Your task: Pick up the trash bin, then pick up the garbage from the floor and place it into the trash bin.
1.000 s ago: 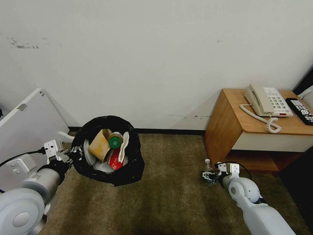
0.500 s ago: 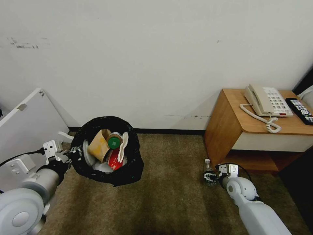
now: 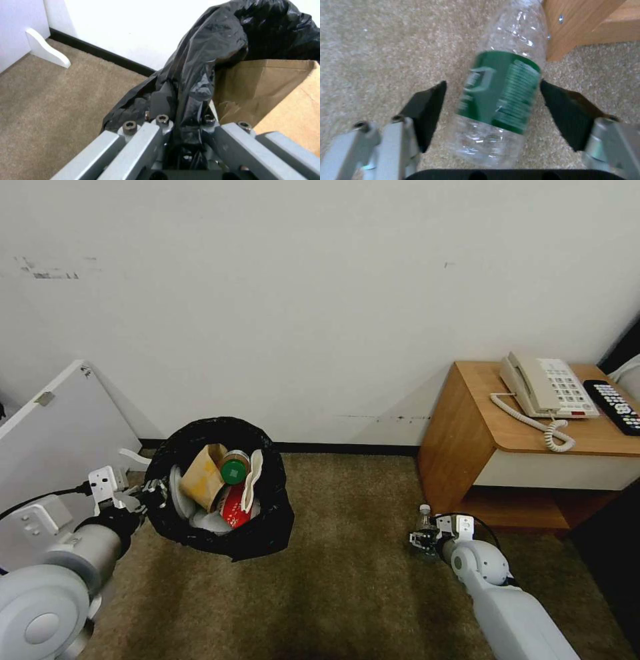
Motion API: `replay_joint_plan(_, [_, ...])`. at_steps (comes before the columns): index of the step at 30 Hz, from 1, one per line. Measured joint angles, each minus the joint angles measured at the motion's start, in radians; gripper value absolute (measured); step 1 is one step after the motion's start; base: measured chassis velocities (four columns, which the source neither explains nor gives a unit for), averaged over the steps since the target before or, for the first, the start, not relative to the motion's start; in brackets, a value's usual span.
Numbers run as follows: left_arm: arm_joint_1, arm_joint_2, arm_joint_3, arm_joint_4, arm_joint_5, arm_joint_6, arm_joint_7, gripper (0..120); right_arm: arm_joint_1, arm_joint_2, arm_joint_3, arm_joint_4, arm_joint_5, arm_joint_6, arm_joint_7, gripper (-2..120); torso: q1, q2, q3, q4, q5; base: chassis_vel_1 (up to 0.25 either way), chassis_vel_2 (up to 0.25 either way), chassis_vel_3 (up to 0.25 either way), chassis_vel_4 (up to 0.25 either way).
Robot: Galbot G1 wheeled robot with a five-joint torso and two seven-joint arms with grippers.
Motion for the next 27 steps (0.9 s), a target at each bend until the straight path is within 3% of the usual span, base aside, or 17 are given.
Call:
replay_joint_plan(15, [-0.001, -0.004, 0.006, 0.007, 0.004, 0.0, 0.001, 1, 0.007, 0.001, 0.003, -0.065, -0.028, 0.012, -0.02, 61, 0.0, 0.0, 0.0, -0.0001, 0.0, 0.0, 0.0, 0.0, 0.0])
replay_joint_plan(27, [-0.003, -0.004, 0.012, 0.009, 0.007, 0.0, 0.001, 1, -0.004, 0.0, -0.001, -0.06, -0.036, 0.017, -0.027, 32, 0.0, 0.0, 0.0, -0.0001, -0.0002, 0.0, 0.0, 0.0, 0.0])
